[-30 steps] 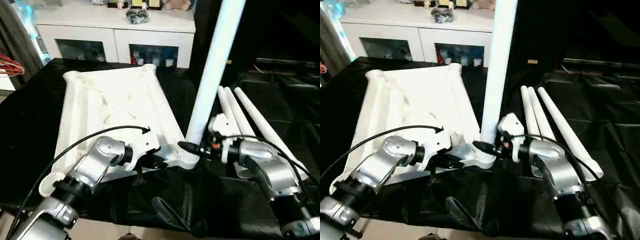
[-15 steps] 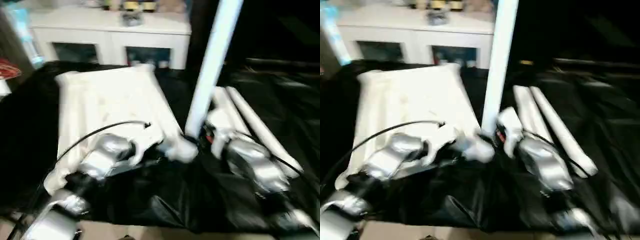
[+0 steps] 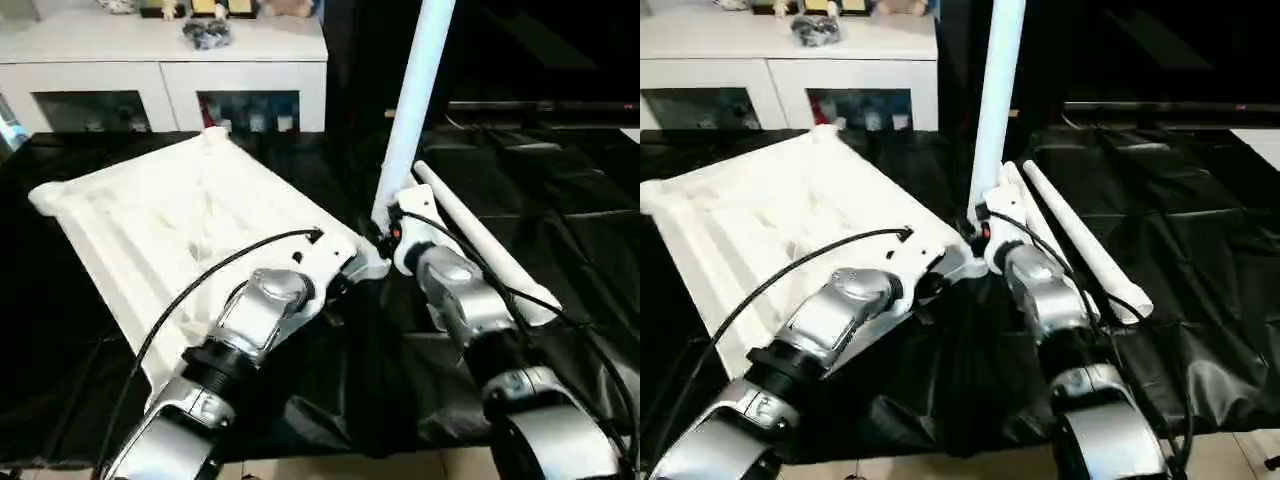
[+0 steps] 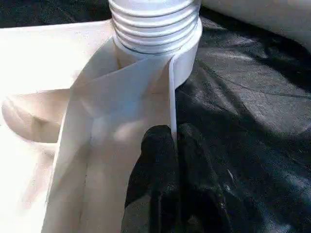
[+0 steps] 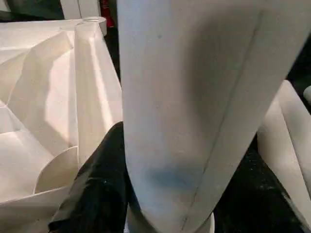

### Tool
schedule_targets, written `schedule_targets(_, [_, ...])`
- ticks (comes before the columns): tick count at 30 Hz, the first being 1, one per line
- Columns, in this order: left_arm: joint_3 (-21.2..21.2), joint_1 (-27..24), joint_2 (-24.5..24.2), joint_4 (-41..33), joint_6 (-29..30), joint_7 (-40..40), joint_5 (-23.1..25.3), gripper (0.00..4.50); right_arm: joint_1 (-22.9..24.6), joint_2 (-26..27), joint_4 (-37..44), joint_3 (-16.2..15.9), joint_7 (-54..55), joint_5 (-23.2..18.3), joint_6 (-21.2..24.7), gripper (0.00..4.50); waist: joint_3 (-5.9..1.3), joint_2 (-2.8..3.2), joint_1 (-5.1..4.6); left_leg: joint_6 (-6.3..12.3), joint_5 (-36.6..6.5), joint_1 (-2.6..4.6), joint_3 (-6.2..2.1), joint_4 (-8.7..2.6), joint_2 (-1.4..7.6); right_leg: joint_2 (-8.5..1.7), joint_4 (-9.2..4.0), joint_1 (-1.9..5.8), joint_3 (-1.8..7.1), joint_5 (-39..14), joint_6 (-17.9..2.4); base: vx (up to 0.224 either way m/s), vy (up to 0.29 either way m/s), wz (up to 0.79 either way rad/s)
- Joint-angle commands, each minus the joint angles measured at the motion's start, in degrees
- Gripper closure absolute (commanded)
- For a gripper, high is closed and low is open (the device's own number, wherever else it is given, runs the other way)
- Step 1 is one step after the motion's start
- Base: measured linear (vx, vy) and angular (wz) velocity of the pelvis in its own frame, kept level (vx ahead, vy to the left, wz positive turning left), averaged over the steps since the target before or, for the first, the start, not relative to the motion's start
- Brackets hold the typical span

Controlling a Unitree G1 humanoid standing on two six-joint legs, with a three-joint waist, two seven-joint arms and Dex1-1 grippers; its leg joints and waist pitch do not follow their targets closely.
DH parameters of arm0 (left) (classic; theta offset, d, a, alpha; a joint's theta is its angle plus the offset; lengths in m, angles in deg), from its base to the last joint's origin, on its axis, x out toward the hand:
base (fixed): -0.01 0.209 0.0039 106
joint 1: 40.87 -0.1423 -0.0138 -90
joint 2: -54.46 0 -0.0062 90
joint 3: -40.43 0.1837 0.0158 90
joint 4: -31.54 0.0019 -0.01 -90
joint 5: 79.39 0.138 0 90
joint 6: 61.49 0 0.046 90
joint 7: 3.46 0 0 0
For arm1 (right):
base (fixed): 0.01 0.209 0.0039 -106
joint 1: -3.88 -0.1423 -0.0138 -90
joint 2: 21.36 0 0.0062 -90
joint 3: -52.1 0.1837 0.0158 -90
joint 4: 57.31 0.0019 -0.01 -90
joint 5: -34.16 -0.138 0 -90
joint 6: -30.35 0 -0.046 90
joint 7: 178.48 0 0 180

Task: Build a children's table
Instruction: Insert table leg to table base

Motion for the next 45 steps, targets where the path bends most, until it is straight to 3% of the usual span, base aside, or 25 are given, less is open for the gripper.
schedule_targets(1, [0.14,0.93,0.5,-4.2,-0.59,-0.28,-0.07,4.5,3.46,0.26,-7.89,-0.95,1.17,2.09,3.64,2.62,-2.46,-0.22,0.22,-1.89,-27.27,1.43,-2.46,-4.79,4.41,-5.72,-5.74,0.77,3.33,-22.54,-8.93,0.0,0.0,0.0])
schedule_targets(4, [0.28,0.83,0.04,-4.54,-0.85,-0.98,-0.14,4.5,3.38,0.78,-7.94,-0.73,0.55,1.91,2.95,2.62,-2.45,-0.27,0.26,-1.84,-27.44,1.51,-2.49,-4.79,4.43,-5.72,-6.04,0.68,3.3,-24.93,-7.97,0.0,0.0,0.0])
schedule_targets(5, [0.52,0.74,-0.31,-4.86,-0.99,-1.98,-0.35,4.5,3.05,1.02,-8.35,-0.19,0.06,1.48,2.41,2.27,-2.4,-0.1,0.19,-2.05,-28.02,1.58,-2.57,-4.88,4.49,-5.63,-6.06,0.54,3.25,-25.48,-7.76,0.0,0.0,0.0])
schedule_targets(10, [1.87,-0.03,-1.45,-6.53,-1.61,-4.44,-0.57,4.5,2.41,1.35,-8.08,1.23,-1.73,-0.11,1.7,1.83,-2.48,-0.04,0.3,-2.23,-28.39,1.51,-2.49,-5.0,4.65,-5.79,-6.06,0.49,3.42,-23.45,-8.33,0.0,0.0,0.0])
schedule_targets(11, [2.27,-0.4,-1.89,-7.27,-1.77,-5.43,-0.76,4.5,2.39,1.3,-7.24,1.24,-3.13,-0.52,1.3,1.57,-2.76,-0.13,0.39,-2.16,-27.06,1.52,-2.49,-5.01,4.79,-5.64,-5.63,0.69,3.43,-21.22,-8.9,0.0,0.0,0.0])
schedule_targets(14, [2.75,-0.65,-2.58,-7.67,-3.01,-6.02,-0.43,4.5,2.72,1.01,-5.44,1.0,-3.95,-0.49,0.11,1.4,-2.78,-0.04,0.59,-1.39,-23.83,1.33,-2.08,-4.94,4.78,-5.41,-5.09,0.88,3.5,-15.98,-10.43,0.0,0.0,0.0])
schedule_targets(19, [2.89,-1.43,-4.2,-8.68,-3.9,-8.07,-0.93,4.5,4.27,-0.38,0.5,0.56,-6.3,-0.1,-0.08,1.0,-3.33,-0.26,1.78,0.84,-16.15,0.94,-1.61,-4.38,4.8,-5.55,-4.24,1.6,3.52,-8.57,-11.92,0.0,0.0,0.0])
schedule_targets(22, [3.4,-2.28,-6.27,-9.67,-5.0,-11.02,-1.17,4.5,7.26,-2.8,8.81,-0.53,-10.77,-0.75,1.96,0.84,-3.82,-0.25,2.14,3.26,-10.16,0.79,-1.49,-3.76,4.79,-5.25,-3.18,1.9,3.37,-0.05,-12.64,0.0,0.0,0.0])
schedule_targets(24, [3.66,-2.6,-7.01,-9.89,-5.86,-12.37,-1.27,4.5,8.39,-3.84,11.66,-1.0,-12.48,-0.93,2.81,0.66,-4.25,-0.21,2.49,5.86,-4.33,0.33,-1.53,-3.09,4.59,-5.08,-2.21,2.11,3.12,8.03,-13.47,0.0,0.0,0.0])
schedule_targets(25, [3.78,-2.73,-7.32,-9.95,-6.36,-12.98,-1.31,4.5,8.87,-4.3,12.83,-1.22,-13.13,-0.96,3.14,0.66,-4.2,-0.26,2.5,6.43,-4.08,0.29,-1.47,-3.0,4.54,-5.04,-2.18,2.0,3.07,8.59,-13.7,0.0,0.0,0.0])
schedule_targets(28, [3.89,-2.99,-8.91,-9.4,-7.45,-16.03,-2.17,4.5,12.41,-8.37,21.06,-3.63,-19.9,-2.15,5.54,0.66,-3.81,0.03,2.93,6.31,-7.81,0.5,-1.48,-3.28,4.83,-5.1,-2.86,1.9,3.02,3.28,-13.07,0.0,0.0,0.0])
schedule_targets(29, [3.93,-3.01,-9.28,-9.21,-7.86,-16.79,-2.4,4.5,13.13,-9.22,22.56,-4.02,-21.4,-2.5,5.84,0.66,-3.56,-0.01,3.17,5.02,-10.89,0.7,-1.46,-3.55,4.99,-5.2,-3.36,1.83,3.12,-1.23,-12.52,0.0,0.0,0.0])
schedule_targets(32, [4.53,-3.25,-11.01,-9.02,-9.54,-20.49,-2.92,4.5,15.57,-12.29,27.18,-5.39,-25.4,-2.11,6.32,0.66,-3.41,0.06,3.15,3.09,-13.37,0.78,-1.59,-3.86,5.06,-5.2,-3.79,1.76,3.17,-5.8,-11.64,0.0,0.0,0.0])
schedule_targets(37, [5.32,-3.39,-13.29,-9.11,-11.58,-25.91,-3.86,4.5,17.94,-15.35,32.02,-6.09,-29.7,-3.15,9.19,0.66,-3.53,0.05,3.32,2.26,-13.27,0.89,-1.61,-3.87,5.03,-5.32,-3.64,1.86,3.26,-5.88,-11.71,0.0,0.0,0.0])
schedule_targets(42, [6.41,-3.61,-15.39,-9.41,-13.58,-30.87,-4.54,4.5,19.48,-18.09,33.78,-7.63,-33.14,-3.08,10.49,0.66,-3.76,0.17,3.7,3.08,-11.12,0.89,-1.54,-3.47,5.0,-5.26,-3.09,1.84,3.15,-1.8,-12.9,0.0,0.0,0.0])
schedule_targets(43, [6.41,-3.68,-15.54,-9.45,-13.82,-31.34,-4.64,4.5,19.66,-18.35,33.99,-7.85,-33.59,-2.97,10.56,0.91,-3.75,0.16,3.74,3.07,-11.18,0.85,-1.55,-3.47,5.0,-5.25,-3.07,1.87,3.11,-1.77,-13.0,0.0,0.0,0.0])
schedule_targets(45, [6.63,-3.9,-16.08,-9.72,-14.16,-32.46,-4.73,4.5,19.9,-18.59,34.23,-8.12,-34.2,-3.02,10.87,0.99,-3.76,0.17,4.04,2.89,-11.57,0.93,-1.54,-3.45,5.05,-5.27,-3.04,1.86,3.13,-2.28,-13.0,0.0,0.0,0.0])
